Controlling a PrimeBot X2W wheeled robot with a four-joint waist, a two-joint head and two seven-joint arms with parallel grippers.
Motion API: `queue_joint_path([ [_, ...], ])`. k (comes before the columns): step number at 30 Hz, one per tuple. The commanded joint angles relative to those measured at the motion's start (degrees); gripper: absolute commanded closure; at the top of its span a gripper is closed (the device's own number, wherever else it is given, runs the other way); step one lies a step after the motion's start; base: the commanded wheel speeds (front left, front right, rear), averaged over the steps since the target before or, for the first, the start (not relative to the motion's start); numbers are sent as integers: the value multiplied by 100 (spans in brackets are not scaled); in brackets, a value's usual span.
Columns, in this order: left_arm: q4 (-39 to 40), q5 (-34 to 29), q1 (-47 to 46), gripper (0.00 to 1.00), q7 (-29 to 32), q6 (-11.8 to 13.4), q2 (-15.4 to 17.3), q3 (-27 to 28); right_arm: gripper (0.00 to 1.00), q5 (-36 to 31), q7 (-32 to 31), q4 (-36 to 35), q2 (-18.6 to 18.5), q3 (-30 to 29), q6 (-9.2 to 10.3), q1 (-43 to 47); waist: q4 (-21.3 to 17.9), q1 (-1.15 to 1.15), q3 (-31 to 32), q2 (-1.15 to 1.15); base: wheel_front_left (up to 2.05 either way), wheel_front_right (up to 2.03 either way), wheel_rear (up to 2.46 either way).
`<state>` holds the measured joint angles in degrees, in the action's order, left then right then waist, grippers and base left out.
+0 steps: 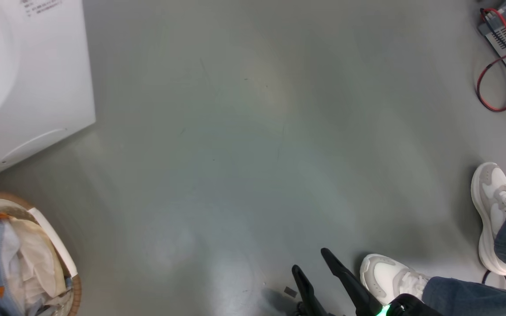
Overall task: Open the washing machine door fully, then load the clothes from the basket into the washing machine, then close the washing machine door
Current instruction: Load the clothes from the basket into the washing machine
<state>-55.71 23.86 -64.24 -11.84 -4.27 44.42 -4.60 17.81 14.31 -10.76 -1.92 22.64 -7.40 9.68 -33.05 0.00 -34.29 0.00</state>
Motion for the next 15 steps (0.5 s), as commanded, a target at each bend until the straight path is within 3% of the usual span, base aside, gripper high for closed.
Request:
queue_joint_path([
  [1,3,0,-3,0,38,82,144,40,0,38,69,-73,-96,46,-9,118,82,0,88,0,0,0,0],
  [15,-284,117,56,0,-156,356,-580,-66,0,31,69,142,-96,-286,-9,-157,583,0,442,0,0,0,0],
])
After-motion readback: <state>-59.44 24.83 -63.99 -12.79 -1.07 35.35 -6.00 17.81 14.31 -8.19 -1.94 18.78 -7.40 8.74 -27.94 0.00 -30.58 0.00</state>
